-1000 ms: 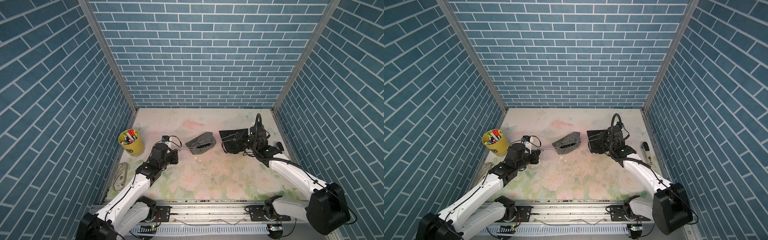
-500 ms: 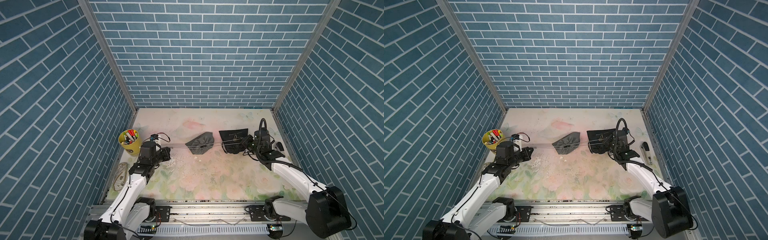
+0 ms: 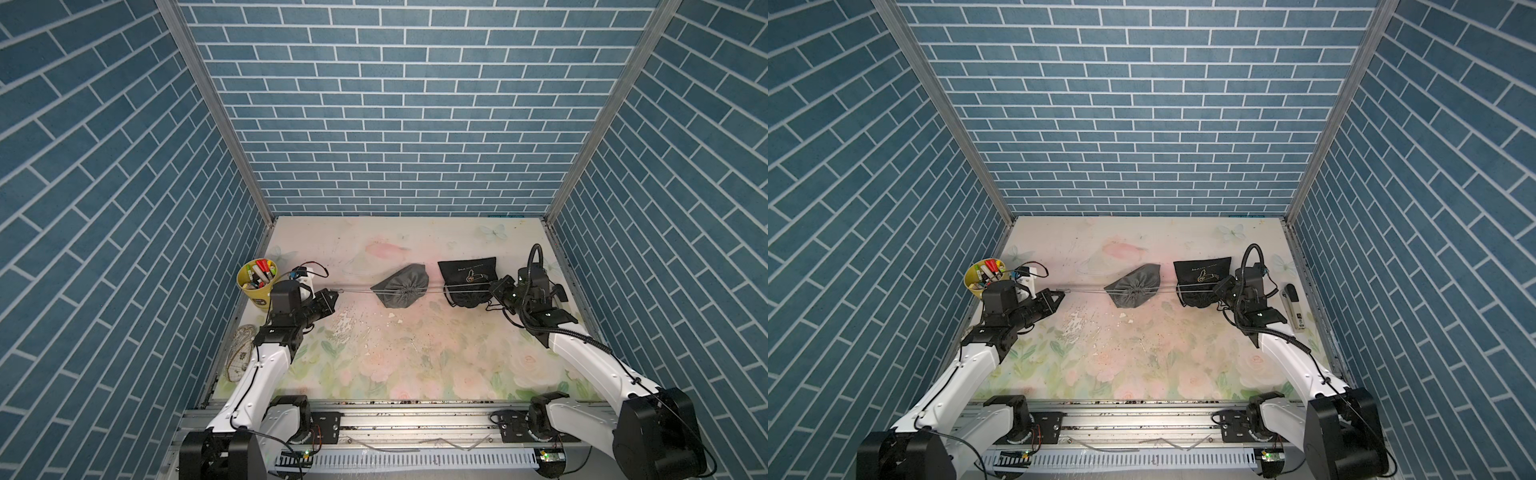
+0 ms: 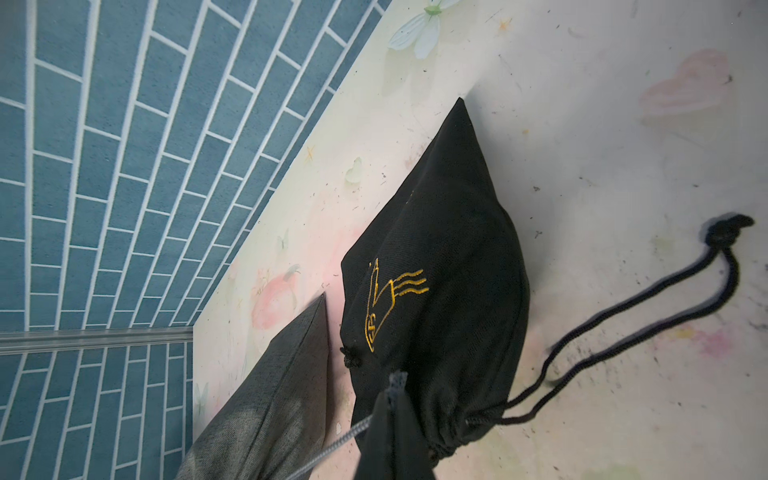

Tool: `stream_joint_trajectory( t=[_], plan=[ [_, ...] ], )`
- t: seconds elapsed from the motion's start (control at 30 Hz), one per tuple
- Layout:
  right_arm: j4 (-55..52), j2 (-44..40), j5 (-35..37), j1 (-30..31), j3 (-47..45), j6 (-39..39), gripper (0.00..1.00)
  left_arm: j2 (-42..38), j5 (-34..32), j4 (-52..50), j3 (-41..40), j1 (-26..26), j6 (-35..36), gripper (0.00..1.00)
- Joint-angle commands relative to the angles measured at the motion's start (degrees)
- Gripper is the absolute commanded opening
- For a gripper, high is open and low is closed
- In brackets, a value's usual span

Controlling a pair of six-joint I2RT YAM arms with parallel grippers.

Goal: Pack away hair dryers
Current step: Pull the drawstrings on both sides of the drawstring bag, then place the drawstrings on both sides at the center of the board.

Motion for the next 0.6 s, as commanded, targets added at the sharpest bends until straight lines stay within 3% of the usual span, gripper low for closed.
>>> stream_joint_trajectory(
  t=[0.0, 0.33, 0.57],
  plan=[
    [-1.20, -1.16, 5.88, -2.47, -0.11, 1.44, 0.00, 0.06, -5.37, 1.05, 2.18, 2.20, -0.94, 0.00],
    [1.20, 1.52, 0.54, -2.70, 1.41, -0.36, 0.00, 2.34, -2.75, 0.75, 4.99, 1.52, -0.93, 0.00],
    [6.57, 8.09, -5.65, 1.12, 5.78, -4.61, 0.00, 3.36, -9.03, -6.08, 10.47, -8.33, 6.60, 0.00]
  ],
)
